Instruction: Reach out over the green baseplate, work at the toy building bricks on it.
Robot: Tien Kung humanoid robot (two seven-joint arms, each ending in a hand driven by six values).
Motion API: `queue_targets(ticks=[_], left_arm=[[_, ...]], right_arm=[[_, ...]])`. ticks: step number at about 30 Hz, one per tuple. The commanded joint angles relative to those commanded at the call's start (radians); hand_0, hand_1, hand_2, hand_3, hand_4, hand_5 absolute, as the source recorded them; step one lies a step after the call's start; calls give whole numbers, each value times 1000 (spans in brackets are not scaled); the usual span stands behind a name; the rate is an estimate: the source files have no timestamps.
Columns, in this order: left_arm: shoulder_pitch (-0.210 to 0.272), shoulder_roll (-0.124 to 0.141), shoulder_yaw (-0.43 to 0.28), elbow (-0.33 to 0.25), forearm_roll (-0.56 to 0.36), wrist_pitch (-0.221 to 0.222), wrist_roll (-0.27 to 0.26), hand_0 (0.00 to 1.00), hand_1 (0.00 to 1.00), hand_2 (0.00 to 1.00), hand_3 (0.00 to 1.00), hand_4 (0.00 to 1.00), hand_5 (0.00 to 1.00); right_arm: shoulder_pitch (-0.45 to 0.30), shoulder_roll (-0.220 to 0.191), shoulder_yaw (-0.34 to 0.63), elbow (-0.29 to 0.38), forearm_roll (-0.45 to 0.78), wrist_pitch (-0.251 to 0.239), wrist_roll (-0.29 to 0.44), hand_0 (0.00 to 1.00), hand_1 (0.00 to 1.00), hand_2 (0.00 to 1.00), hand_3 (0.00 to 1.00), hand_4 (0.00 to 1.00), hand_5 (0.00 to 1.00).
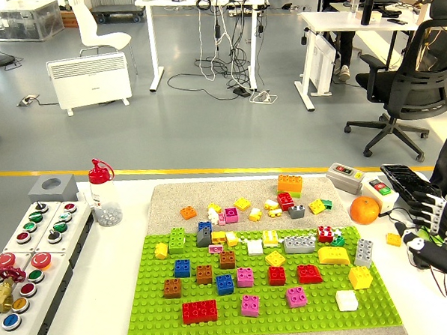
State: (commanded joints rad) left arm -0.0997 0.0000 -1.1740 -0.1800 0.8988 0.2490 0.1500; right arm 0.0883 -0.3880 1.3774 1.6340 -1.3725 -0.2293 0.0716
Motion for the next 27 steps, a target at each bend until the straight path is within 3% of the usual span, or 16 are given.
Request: queue_targets(ticks=[4, 7, 17, 27], left_arm=[[0, 0, -1, 0, 1, 1, 0, 667, 635, 595, 494, 244, 998], [2, 0, -4, 0, 5, 2, 2, 667, 634, 593, 495, 244, 998], [9, 0, -11, 0, 19, 3, 8, 667, 633, 591, 494, 244, 998], [17, 0, -17, 0, 30, 4, 13, 667, 633, 589, 491, 245, 998]], right_arm=[[21, -9, -39, 9, -76, 23, -23, 701, 731, 700, 754, 722, 32], [62, -35, -134, 15, -275, 71, -75, 683, 717, 691, 748, 715, 16], [131, -89, -275, 6, -548, 118, -143, 668, 710, 687, 746, 703, 4], [217, -117, -414, -31, -678, 167, -227, 620, 703, 685, 739, 701, 6]])
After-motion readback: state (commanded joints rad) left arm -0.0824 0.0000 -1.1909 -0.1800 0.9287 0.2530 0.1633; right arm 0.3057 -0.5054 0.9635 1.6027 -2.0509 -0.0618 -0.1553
